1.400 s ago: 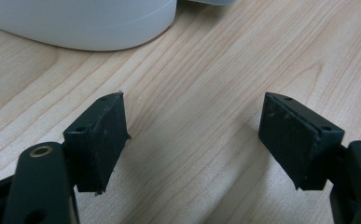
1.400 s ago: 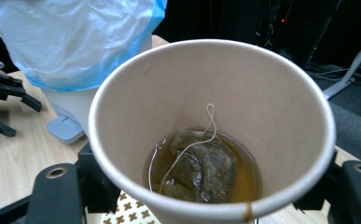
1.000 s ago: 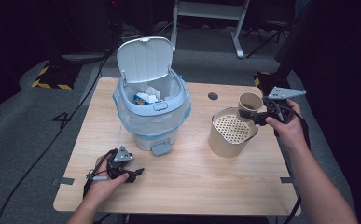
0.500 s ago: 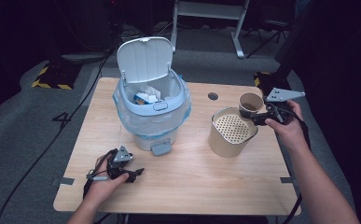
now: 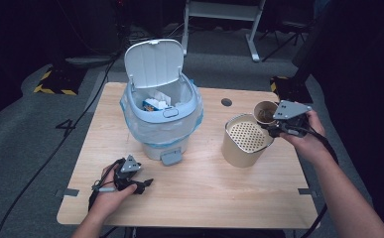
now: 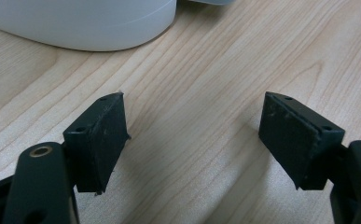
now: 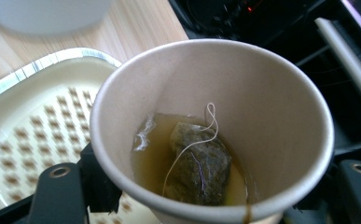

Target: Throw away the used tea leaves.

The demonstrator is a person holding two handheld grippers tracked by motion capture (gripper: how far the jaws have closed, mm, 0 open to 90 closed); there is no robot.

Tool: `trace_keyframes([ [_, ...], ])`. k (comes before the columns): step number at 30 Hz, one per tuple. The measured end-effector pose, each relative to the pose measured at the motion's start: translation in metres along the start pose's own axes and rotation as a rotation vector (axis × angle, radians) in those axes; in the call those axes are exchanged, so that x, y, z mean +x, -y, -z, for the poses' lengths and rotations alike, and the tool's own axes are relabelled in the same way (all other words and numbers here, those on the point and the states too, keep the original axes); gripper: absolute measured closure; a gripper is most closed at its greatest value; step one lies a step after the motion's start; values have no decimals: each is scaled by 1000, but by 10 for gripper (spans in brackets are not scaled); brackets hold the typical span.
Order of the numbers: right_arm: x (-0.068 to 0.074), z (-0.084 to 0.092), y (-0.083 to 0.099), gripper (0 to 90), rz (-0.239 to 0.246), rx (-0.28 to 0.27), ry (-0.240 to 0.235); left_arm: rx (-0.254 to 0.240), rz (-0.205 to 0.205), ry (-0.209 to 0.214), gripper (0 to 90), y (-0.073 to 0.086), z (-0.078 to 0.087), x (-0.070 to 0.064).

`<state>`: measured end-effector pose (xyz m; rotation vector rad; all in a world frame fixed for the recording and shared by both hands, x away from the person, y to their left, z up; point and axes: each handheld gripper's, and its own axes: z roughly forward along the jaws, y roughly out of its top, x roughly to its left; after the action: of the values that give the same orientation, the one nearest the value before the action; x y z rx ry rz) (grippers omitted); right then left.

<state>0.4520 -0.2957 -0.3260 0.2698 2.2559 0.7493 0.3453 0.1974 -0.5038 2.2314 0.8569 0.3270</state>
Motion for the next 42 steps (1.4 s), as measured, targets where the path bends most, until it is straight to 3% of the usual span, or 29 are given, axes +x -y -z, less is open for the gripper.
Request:
trace_keyframes([
  [1,0,0,0,288,0,0,0,0,0,0,238,0,0,0],
  [2,4,0,-3,291,66,36,31,0,0,0,238,0,0,0],
  [4,7,-1,-7,292,149,76,67,0,0,0,238,0,0,0],
  [5,7,-1,-7,292,149,76,67,0,0,0,238,0,0,0],
  [6,9,-1,-8,293,182,92,85,0,-1,0,238,0,0,0],
  [7,13,-3,-11,295,254,121,111,0,-1,-1,239,0,0,0],
  [12,20,-7,-13,297,425,207,189,0,0,0,238,0,0,0],
  [13,20,-7,-13,297,425,207,189,0,0,0,239,0,0,0],
  [15,24,-11,-13,298,529,253,233,0,0,-1,239,0,0,0],
  [17,26,-12,-12,298,555,271,251,0,0,0,239,0,0,0],
  [18,28,-14,-11,298,616,294,281,0,0,0,239,0,0,0],
  [20,29,-15,-9,298,668,310,303,0,-1,0,238,0,0,0],
  [21,29,-15,-9,298,668,310,303,0,-1,0,239,0,0,0],
  [22,31,-16,-7,298,727,329,332,0,0,0,238,0,0,0],
  [23,31,-16,-7,298,727,329,332,0,0,0,238,0,0,0],
  [24,34,-17,-7,298,801,352,365,0,-1,0,238,0,0,0],
  [26,38,-17,-8,299,888,389,407,0,-1,0,238,0,0,0],
  [32,46,-16,-13,299,1082,433,515,0,-1,0,238,0,0,0],
  [33,46,-16,-13,299,1082,433,515,0,-1,0,239,0,0,0],
  [34,49,-15,-15,299,1143,445,542,0,-1,0,239,0,0,0],
  [35,49,-15,-15,299,1143,445,542,0,-1,0,239,0,0,0],
  [36,52,-15,-17,299,1199,453,560,1,-1,0,238,0,0,0],
  [37,52,-15,-17,299,1199,453,560,1,-1,0,239,0,0,0],
  [38,55,-16,-19,299,1261,467,590,0,-1,0,238,0,0,0],
  [41,59,-17,-19,299,1302,483,620,0,-1,0,239,0,0,0],
  [42,60,-17,-20,298,1339,490,634,0,-1,0,239,0,0,0],
])
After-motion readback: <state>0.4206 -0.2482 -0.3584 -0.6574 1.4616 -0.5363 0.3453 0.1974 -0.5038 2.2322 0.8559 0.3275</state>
